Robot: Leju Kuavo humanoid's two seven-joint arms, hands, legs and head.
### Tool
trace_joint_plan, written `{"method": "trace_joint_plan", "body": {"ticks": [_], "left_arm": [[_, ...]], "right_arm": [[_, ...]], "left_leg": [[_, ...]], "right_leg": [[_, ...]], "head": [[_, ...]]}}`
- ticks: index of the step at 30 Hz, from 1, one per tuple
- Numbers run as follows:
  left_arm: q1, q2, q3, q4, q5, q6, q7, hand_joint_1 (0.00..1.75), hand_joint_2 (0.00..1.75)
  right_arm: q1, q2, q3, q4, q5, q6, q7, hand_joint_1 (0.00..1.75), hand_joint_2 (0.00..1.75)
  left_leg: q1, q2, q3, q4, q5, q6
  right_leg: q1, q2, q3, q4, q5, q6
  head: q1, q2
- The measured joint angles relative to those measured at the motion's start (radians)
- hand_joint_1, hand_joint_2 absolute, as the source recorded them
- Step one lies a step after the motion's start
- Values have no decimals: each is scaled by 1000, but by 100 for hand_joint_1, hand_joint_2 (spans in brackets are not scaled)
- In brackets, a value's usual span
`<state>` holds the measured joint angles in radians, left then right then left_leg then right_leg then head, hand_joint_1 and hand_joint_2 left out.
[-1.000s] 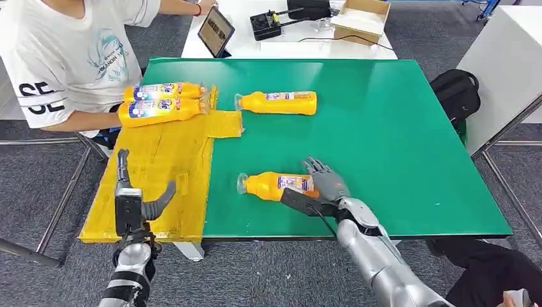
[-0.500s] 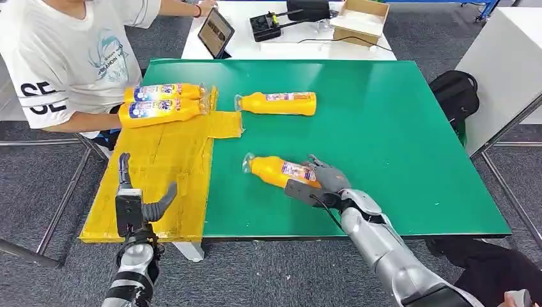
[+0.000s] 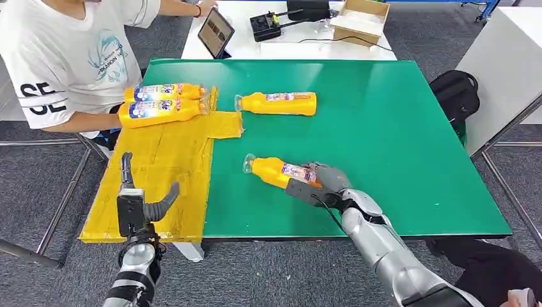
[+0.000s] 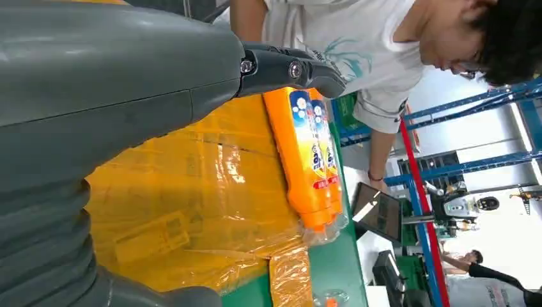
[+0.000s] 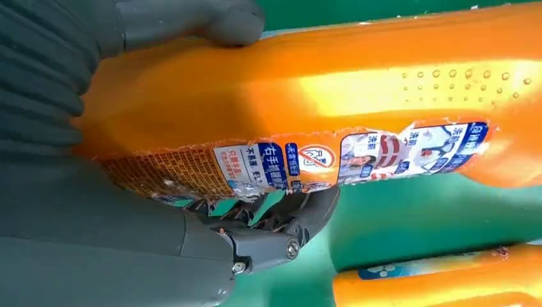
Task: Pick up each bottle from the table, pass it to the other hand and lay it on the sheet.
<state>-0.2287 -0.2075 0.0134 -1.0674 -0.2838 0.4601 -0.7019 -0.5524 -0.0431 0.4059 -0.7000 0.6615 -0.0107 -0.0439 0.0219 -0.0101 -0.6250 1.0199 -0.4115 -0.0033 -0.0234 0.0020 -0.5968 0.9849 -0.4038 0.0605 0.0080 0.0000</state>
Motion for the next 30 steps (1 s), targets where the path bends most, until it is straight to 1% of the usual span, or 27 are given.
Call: {"method": "trace_joint_plan", "body": {"ticks": [2,4,6,9,11,14,18,20,25,30], "left_arm": [[0,0,-1,0,0,-1,0,0,175],[0,0,-2,0,2,-1,0,0,175],[3,-1,-2,-2,3,-4,0,0,175],[12,-7,-4,-10,3,-16,0,0,175],[20,-14,-10,-22,9,-36,0,0,175],[33,-27,-24,-46,38,-87,7,0,175],[42,-49,-73,-89,117,-183,66,0,175],[46,-57,-97,-106,166,-233,97,0,175],[50,-66,-127,-132,185,-250,113,0,175],[51,-66,-142,-144,196,-257,116,0,175]], "right_arm": [[1,0,0,0,-15,-4,-17,175,175],[17,0,-3,-11,-46,-48,-60,175,175],[65,7,-25,-62,-89,-115,-116,175,175],[152,34,-53,-184,-121,-170,-162,175,175],[216,53,-84,-286,-176,-254,-259,175,175],[289,105,-139,-476,-254,-415,-394,175,175],[355,153,-183,-667,-267,-604,-496,175,175],[383,171,-200,-731,-271,-664,-535,175,175],[417,191,-222,-814,-280,-678,-555,175,175],[427,198,-233,-845,-281,-679,-563,175,175]], "left_leg": [[0,0,0,0,0,0],[0,0,0,0,0,0],[0,0,-1,0,0,0],[0,0,-5,0,0,0],[0,-3,-8,0,0,0],[0,-3,-10,0,0,0],[0,-3,-13,0,0,0],[0,-3,-14,0,0,0],[0,-1,-14,0,0,0],[0,0,-13,0,0,0]], "right_leg": [[0,0,0,0,0,0],[0,0,1,0,0,0],[0,0,1,0,0,0],[0,0,-4,1,0,0],[0,-1,-5,1,0,1],[0,0,-8,1,0,0],[0,-1,-10,1,-1,1],[0,0,-11,1,-1,1],[0,0,-12,0,0,0],[0,0,-12,1,0,0]], "head": [[0,0],[0,0],[0,0],[0,0],[0,0],[0,0],[0,0],[0,0],[0,0],[0,0]]}}
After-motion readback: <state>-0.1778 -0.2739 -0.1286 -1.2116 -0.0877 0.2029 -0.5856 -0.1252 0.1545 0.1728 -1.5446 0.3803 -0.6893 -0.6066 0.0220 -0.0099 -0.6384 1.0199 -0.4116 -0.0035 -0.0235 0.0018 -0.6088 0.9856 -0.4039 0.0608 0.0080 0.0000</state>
